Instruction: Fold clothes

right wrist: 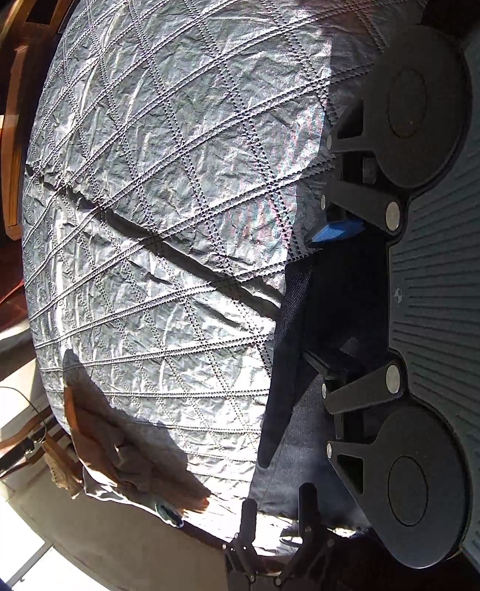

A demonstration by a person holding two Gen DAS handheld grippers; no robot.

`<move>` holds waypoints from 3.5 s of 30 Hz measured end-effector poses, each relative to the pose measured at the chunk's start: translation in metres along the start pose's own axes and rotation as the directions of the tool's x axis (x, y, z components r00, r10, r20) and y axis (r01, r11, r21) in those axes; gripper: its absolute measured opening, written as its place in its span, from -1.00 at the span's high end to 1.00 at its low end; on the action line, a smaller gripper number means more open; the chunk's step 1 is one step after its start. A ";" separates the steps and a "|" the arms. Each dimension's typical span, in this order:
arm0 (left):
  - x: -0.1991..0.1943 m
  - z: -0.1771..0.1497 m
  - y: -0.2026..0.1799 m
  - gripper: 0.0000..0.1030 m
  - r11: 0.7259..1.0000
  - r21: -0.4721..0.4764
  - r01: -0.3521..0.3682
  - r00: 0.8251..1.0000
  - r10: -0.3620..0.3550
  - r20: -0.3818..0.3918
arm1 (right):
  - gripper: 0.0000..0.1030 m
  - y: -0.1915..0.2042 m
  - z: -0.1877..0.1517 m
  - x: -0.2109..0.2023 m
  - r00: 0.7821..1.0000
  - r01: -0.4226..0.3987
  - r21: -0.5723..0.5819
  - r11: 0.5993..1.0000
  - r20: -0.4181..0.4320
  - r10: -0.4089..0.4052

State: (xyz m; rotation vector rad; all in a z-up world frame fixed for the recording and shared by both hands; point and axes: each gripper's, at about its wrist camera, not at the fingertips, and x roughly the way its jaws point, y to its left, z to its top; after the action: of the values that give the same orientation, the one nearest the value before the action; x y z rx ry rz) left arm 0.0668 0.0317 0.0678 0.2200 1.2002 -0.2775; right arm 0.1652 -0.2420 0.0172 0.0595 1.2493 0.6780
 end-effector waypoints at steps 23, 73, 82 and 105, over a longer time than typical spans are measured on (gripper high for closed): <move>0.009 0.017 -0.001 -0.60 0.998 -0.020 -0.059 0.998 0.060 0.033 | 0.70 -0.085 0.021 -0.026 0.900 0.334 0.254 0.908 0.201 -0.387; -0.037 0.018 0.109 -0.63 0.904 -0.421 -0.081 0.976 0.158 0.152 | 0.96 0.279 -0.106 0.042 0.961 0.218 -0.634 0.742 0.274 -0.049; -0.036 0.019 0.108 -0.63 0.903 -0.422 -0.080 0.976 0.157 0.152 | 0.03 0.272 -0.098 0.066 0.933 0.328 -0.621 0.712 0.330 -0.142; -0.033 0.019 0.104 -0.65 0.912 -0.402 -0.085 0.977 0.155 0.145 | 0.89 0.288 -0.116 0.048 0.963 0.261 -0.758 0.598 0.250 -0.103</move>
State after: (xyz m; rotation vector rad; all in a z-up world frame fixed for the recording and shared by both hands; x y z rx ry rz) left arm 0.1064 0.1269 0.1074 -0.0823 1.0385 0.0568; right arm -0.0574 -0.0226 0.0515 -0.7306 0.6690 0.9696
